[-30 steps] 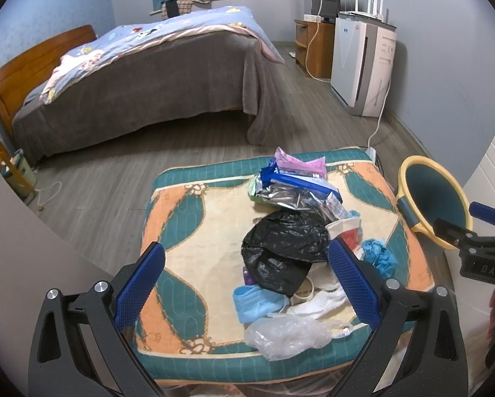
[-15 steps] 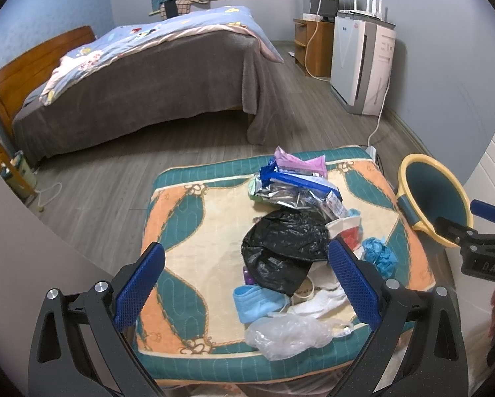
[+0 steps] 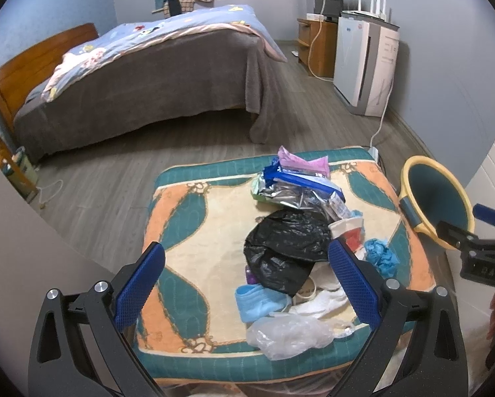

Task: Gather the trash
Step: 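Grasp the white-red packet with the right tool while the left grasps the wipes packet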

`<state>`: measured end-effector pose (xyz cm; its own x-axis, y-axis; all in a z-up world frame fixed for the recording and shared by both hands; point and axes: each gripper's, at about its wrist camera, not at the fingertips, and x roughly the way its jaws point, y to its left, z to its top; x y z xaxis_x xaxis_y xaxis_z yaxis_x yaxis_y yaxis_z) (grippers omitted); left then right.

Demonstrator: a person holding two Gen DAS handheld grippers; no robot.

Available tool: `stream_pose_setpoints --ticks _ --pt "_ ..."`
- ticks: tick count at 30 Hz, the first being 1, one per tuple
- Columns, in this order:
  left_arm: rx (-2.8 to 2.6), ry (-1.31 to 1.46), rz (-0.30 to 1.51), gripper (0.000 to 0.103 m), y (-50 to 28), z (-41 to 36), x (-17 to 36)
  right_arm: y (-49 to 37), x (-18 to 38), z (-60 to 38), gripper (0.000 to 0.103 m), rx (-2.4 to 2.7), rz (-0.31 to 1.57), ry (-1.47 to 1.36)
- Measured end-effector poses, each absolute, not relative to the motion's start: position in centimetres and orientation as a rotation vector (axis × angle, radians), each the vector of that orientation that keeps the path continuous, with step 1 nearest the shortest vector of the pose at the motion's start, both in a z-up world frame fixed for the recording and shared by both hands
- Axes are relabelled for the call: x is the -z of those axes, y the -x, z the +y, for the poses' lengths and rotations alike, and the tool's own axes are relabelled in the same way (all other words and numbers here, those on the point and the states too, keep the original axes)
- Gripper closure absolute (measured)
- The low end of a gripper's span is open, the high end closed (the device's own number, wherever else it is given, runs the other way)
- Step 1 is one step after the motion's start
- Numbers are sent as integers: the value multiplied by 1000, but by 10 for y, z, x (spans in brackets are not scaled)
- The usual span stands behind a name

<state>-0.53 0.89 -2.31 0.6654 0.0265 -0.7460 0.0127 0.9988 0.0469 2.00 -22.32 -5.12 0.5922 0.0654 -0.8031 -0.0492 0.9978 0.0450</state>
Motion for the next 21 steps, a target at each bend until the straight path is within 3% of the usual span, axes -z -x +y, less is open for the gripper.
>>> stream_pose_setpoints --ticks 13,21 --pt "-7 -71 780 5 -37 13 5 -69 61 -215 5 -119 1007 -52" --pt "64 -54 839 5 -94 21 26 -117 92 -200 6 -200 1052 -64"
